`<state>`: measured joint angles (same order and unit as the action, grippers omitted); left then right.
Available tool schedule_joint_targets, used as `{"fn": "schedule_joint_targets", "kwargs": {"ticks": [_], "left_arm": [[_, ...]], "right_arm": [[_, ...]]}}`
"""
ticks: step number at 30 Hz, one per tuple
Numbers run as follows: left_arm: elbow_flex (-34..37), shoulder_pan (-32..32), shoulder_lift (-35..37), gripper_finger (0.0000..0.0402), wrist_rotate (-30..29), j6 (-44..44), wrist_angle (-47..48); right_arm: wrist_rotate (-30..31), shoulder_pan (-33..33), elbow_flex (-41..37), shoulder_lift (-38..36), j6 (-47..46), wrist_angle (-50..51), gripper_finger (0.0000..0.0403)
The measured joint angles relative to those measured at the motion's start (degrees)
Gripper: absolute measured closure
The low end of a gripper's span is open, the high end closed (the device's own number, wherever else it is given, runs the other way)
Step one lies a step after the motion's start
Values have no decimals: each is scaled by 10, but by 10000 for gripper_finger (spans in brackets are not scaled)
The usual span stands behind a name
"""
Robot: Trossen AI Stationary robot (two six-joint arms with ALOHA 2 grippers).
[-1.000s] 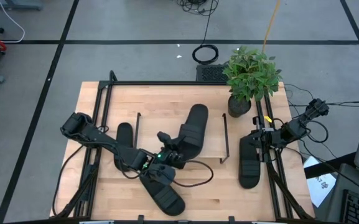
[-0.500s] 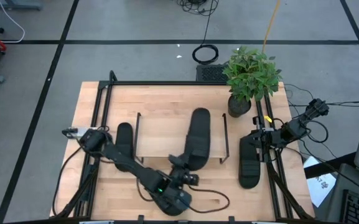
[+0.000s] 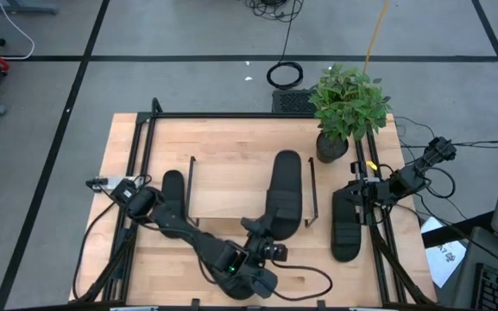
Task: Pick and place slides into the shelf
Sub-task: Adjust the black slide on the shelf
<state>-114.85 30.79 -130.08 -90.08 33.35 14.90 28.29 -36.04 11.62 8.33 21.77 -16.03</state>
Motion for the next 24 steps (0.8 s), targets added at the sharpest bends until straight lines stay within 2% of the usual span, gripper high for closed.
{"fn": "schedule_joint_targets", "kwargs": {"ticks": [11, 15, 24], "left_arm": [[27, -4, -1, 401, 0, -40, -3], [27, -9, -1, 401, 0, -39, -35], [27, -12, -4, 401, 13, -9, -31]], "right_arm": [[0, 0, 0, 0, 1, -3, 403], [0, 0, 0, 0, 0, -4, 403], [0, 0, 0, 0, 4, -4, 403]]}}
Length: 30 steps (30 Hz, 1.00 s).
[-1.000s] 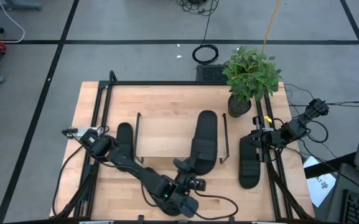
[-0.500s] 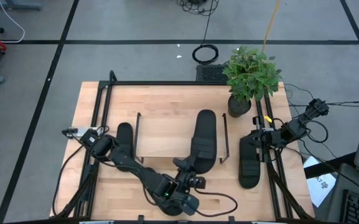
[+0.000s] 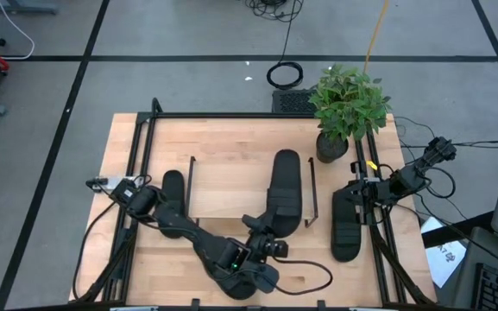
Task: Pick and place slides into the shelf
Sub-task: Adjust the black slide on the shelf
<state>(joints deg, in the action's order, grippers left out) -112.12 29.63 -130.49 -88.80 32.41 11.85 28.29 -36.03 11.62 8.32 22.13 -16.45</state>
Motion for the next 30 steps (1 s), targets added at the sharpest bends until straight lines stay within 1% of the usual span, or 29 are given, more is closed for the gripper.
{"fn": "schedule_joint_targets", "kwargs": {"ticks": [4, 10, 12, 16, 26, 30], "left_arm": [[0, -1, -2, 401, 57, -6, 7], [0, -12, -4, 401, 61, -28, 17], [0, -16, -4, 401, 52, -35, 16], [0, -20, -4, 401, -13, -33, 16], [0, -12, -5, 401, -13, -38, 18], [0, -7, -5, 401, -13, -75, 50]], "right_arm": [[0, 0, 0, 0, 0, 0, 403], [0, 0, 0, 0, 0, 0, 403], [0, 0, 0, 0, 0, 0, 403], [0, 0, 0, 0, 0, 0, 403], [1, 0, 0, 0, 0, 0, 403], [1, 0, 0, 0, -1, 0, 403]]}}
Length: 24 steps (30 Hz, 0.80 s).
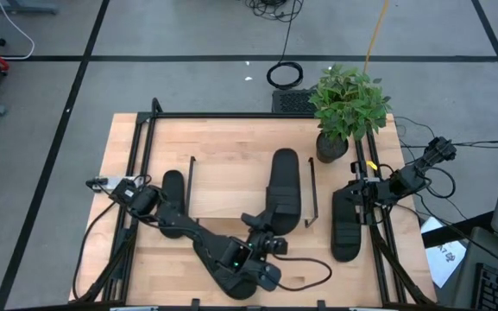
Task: Pick and place slides into the shelf
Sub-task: Adjust the black slide on the shelf
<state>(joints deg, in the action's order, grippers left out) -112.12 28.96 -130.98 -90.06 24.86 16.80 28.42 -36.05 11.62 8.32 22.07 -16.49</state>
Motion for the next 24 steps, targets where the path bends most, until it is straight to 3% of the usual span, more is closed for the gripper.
{"fn": "schedule_joint_targets", "kwargs": {"ticks": [5, 14, 24], "left_arm": [[0, 0, 0, 401, 7, -67, 64], [0, -12, 0, 401, 87, -203, 181], [0, -21, 1, 398, 133, -218, 209]], "right_arm": [[0, 0, 0, 0, -1, 0, 403], [0, 0, 0, 0, -1, 0, 403], [0, 0, 0, 0, -1, 0, 403]]}}
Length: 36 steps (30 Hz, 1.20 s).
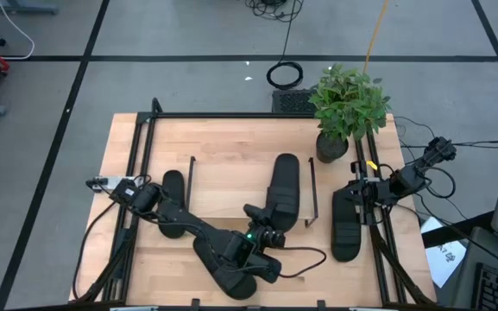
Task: Pick and place slides into the shelf
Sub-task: Adjust the black slide on the shelf
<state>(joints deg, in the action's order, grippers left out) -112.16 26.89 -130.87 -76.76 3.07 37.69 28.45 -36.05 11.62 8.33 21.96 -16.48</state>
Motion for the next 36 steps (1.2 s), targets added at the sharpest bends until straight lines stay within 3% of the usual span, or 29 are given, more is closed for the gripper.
{"fn": "schedule_joint_targets", "kwargs": {"ticks": [4, 18, 24, 36], "left_arm": [[0, 0, 0, 371, 10, 3, 1], [-1, 3, 1, 220, 12, 29, -4], [-3, 5, 5, 198, 9, 42, -8], [-39, 16, 6, 198, 7, 76, -3]], "right_arm": [[0, 0, 0, 0, 0, 0, 403], [0, 0, 0, 0, -2, 0, 403], [0, 0, 0, 0, -2, 0, 403], [0, 0, 0, 0, -2, 0, 403]]}}
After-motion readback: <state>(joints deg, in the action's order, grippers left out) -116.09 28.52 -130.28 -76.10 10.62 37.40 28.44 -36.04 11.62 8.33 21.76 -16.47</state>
